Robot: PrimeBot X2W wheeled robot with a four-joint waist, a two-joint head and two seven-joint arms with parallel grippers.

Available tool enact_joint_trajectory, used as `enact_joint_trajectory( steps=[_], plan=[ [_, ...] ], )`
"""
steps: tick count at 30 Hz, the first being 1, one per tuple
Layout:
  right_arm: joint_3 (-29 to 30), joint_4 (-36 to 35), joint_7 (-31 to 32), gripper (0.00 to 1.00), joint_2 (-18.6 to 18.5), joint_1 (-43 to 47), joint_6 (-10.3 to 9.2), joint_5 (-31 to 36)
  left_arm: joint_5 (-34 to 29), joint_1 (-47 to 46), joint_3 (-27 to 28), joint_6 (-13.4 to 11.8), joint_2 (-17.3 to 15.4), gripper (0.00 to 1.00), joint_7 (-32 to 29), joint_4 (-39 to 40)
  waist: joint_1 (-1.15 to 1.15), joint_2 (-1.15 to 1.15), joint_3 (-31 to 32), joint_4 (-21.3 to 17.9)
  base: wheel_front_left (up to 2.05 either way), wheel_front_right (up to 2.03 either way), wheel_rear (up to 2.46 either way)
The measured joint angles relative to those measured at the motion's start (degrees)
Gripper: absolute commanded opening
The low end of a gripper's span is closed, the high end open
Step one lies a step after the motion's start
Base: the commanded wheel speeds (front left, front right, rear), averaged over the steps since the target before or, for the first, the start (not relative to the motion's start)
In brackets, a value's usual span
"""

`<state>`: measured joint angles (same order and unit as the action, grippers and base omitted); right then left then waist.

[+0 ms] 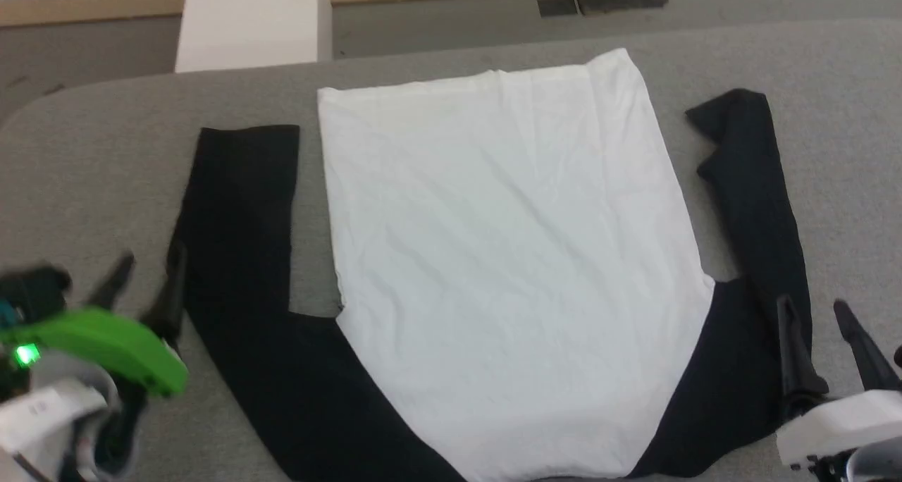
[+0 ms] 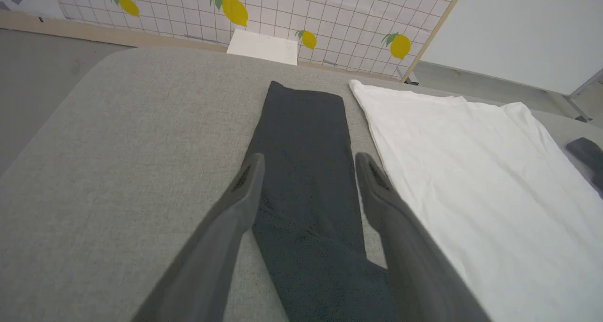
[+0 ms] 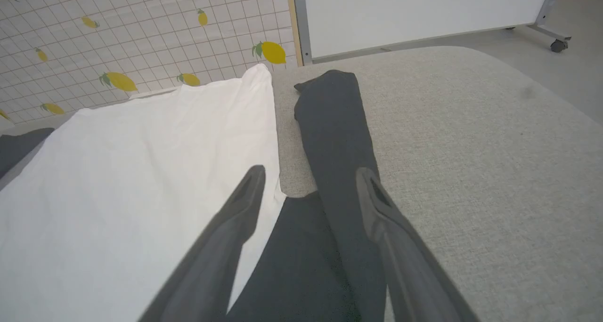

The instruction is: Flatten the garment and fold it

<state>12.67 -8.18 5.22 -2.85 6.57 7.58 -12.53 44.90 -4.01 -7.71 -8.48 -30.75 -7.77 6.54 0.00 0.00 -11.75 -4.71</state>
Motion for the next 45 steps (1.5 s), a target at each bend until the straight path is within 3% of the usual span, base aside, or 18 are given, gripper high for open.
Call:
enact_joint_trajectory(
  steps=[6,10,13,20,27,34,35,36,38,41,45],
  plan=[
    [-1.89,-1.55,-3.02,1.0,-0.01,-4.77,0.0,0.42,-4.19,-16.23,-1.46,4.69,-8.46,1.0,-6.22,-8.13,0.01,0.0,-5.13,-2.09,0.0,0.0,0.0],
    [-3.61,-2.65,-3.43,1.0,-0.01,-7.76,0.0,0.43,-4.11,-24.94,-2.68,6.46,-11.77,1.0,-13.71,-12.41,0.02,0.0,-8.92,-3.71,0.0,0.0,0.0],
    [-4.56,-3.78,-3.81,1.0,-0.02,-9.54,-0.01,0.38,-3.47,-30.8,-2.53,6.31,-13.36,1.0,-19.24,-14.19,0.02,0.0,-11.62,-4.99,0.0,0.0,0.0],
    [-7.77,-4.67,-6.11,1.0,-0.01,-13.34,0.0,0.15,-2.77,-39.39,-2.25,2.6,-15.22,1.0,-28.92,-17.19,0.02,0.0,-17.45,-8.07,0.0,0.0,0.0],
    [-9.83,-7.09,-10.8,1.0,-0.02,-16.05,0.0,1.65,-2.6,-40.04,-2.02,-1.93,-17.44,1.0,-36.02,-19.45,0.01,0.0,-21.88,-11.37,0.0,0.0,0.0],
    [-11.83,-9.14,-11.87,1.0,-0.02,-16.49,0.0,6.22,-1.43,-39.8,-1.34,-4.27,-18.64,1.0,-39.47,-17.96,0.01,0.0,-23.93,-13.08,0.0,0.0,0.0],
    [-12.12,-9.23,-11.85,1.0,-0.02,-16.56,-0.01,6.7,-0.99,-39.71,-1.26,-4.63,-18.78,0.82,-40.36,-17.78,0.01,0.0,-24.03,-13.21,0.0,0.0,0.0],
    [-12.35,-9.23,-11.8,1.0,-0.02,-16.61,0.0,6.95,-0.24,-39.62,-1.11,-5.27,-18.95,0.47,-41.78,-17.48,0.01,0.0,-24.12,-13.32,0.0,0.0,0.0],
    [-12.63,-9.23,-11.79,1.0,-0.02,-16.63,0.0,7.13,0.55,-39.41,-1.04,-5.98,-19.07,0.0,-43.86,-16.77,0.01,0.0,-24.08,-13.28,0.0,0.0,0.0],
    [-12.9,-9.02,-11.7,1.0,-0.02,-16.78,0.0,7.12,0.99,-38.36,-1.24,-6.21,-18.87,0.0,-44.5,-15.27,0.01,0.0,-23.7,-13.08,0.0,0.0,0.0],
    [-12.92,-8.04,-11.29,1.0,-0.02,-16.95,0.0,7.12,-0.79,-36.67,-1.44,-5.39,-18.08,0.0,-37.88,-14.75,0.01,0.0,-22.49,-12.55,0.0,0.0,0.0]
  ],
)
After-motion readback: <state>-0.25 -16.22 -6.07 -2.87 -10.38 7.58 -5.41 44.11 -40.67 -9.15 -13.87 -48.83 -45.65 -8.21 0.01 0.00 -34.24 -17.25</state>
